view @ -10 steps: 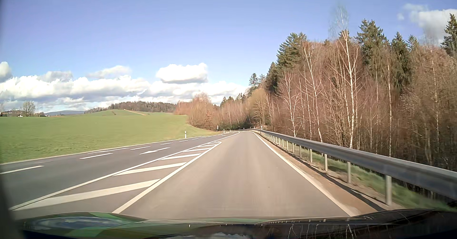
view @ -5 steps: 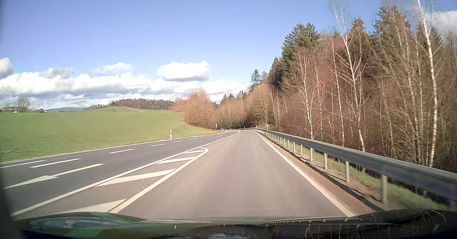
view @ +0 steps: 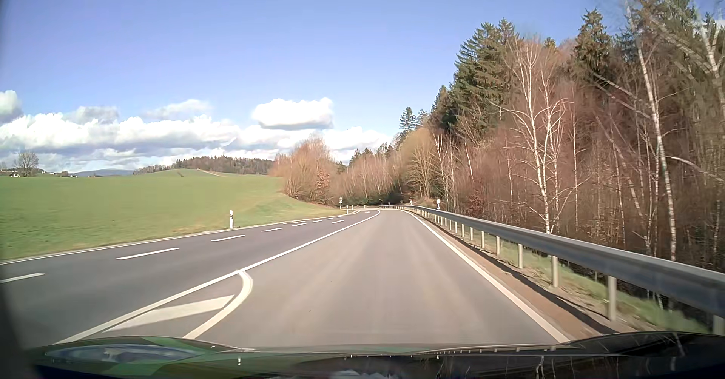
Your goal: Follow the waypoints while adhering to traffic rules and regulations
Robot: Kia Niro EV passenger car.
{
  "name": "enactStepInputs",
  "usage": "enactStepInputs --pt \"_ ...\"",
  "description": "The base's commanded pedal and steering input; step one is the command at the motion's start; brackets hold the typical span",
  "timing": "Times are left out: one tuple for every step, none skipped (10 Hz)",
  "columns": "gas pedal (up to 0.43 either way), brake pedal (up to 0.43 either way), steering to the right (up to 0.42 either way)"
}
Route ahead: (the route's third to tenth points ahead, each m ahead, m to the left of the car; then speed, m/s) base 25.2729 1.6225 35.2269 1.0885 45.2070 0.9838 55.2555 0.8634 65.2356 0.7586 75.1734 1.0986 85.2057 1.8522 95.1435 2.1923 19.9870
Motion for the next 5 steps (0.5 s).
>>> enactStepInputs --pt "0.098 0.000 0.000" --pt "0.098 0.000 0.000" --pt "0.098 0.000 0.001" --pt "0.098 0.000 0.002" --pt "0.098 0.000 0.002"
